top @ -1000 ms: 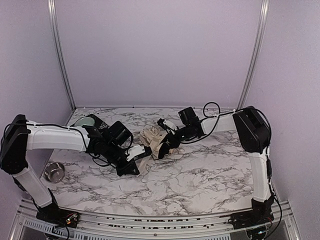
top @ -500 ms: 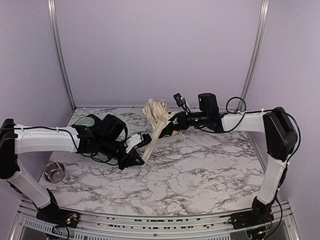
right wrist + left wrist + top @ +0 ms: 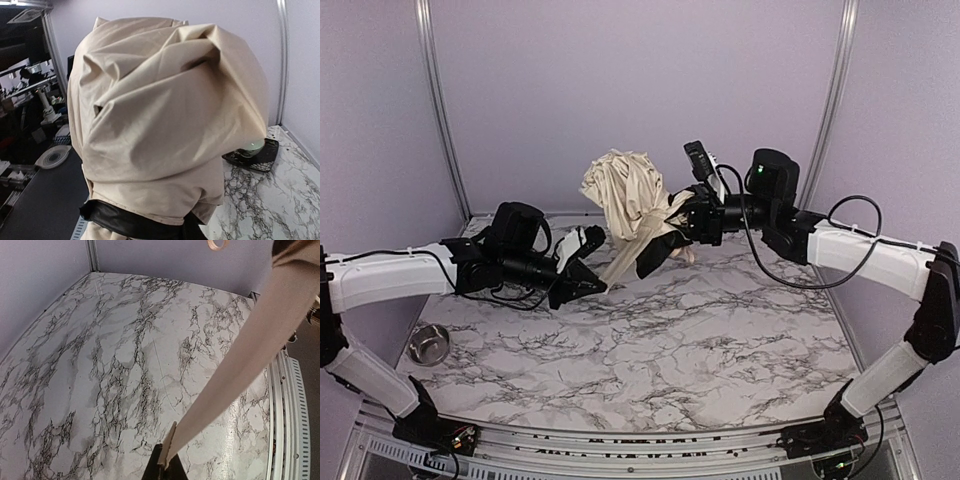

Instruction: Put away the umbrella

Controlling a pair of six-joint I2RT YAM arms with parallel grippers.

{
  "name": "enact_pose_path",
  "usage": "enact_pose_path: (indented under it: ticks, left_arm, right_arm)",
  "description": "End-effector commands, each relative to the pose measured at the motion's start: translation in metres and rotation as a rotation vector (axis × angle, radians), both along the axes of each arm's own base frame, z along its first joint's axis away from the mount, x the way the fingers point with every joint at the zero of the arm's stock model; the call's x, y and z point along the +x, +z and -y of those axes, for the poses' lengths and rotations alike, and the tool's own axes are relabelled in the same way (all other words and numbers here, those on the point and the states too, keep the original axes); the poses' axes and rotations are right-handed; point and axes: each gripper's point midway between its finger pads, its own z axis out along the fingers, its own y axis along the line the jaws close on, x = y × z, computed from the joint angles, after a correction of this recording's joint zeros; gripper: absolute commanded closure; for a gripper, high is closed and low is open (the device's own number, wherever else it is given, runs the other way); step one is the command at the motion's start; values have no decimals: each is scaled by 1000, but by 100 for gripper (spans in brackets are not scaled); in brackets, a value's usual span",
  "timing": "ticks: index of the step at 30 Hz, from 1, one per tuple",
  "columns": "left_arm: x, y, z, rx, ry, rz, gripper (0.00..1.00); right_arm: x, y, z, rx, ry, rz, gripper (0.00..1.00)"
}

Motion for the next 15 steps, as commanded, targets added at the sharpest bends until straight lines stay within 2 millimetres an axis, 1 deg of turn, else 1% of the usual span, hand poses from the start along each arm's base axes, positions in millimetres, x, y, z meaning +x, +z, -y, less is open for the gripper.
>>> enact_pose_path:
  ticks: [1, 3, 4, 7, 8, 11, 13, 15]
  left_arm:
    - [-8, -9, -15, 52, -54, -8, 100]
    - [-15, 1, -13, 25, -107, 26, 100]
    - [-21, 6, -12, 9, -139, 36, 100]
    - [-46, 25, -10, -40, -229, 57, 100]
    - [-56, 28, -9, -39, -254, 81, 100]
    - [-79, 22, -10, 12, -281, 151, 100]
    - [-89, 27, -12, 4, -302, 156, 100]
    - [-95, 30, -16, -8, -316, 173, 100]
  right_arm:
    - [-58, 65, 17, 77, 138, 253, 100]
    - [-59, 64, 19, 48, 109, 263, 100]
    - [-56, 61, 20, 24, 73, 263, 100]
    - [-34, 65, 27, -12, -94, 297, 100]
    - [-25, 67, 31, -13, -149, 301, 100]
    - [-3, 81, 48, 16, -255, 287, 100]
    - [12, 89, 60, 33, -314, 284, 100]
    - [21, 94, 67, 27, -360, 299, 100]
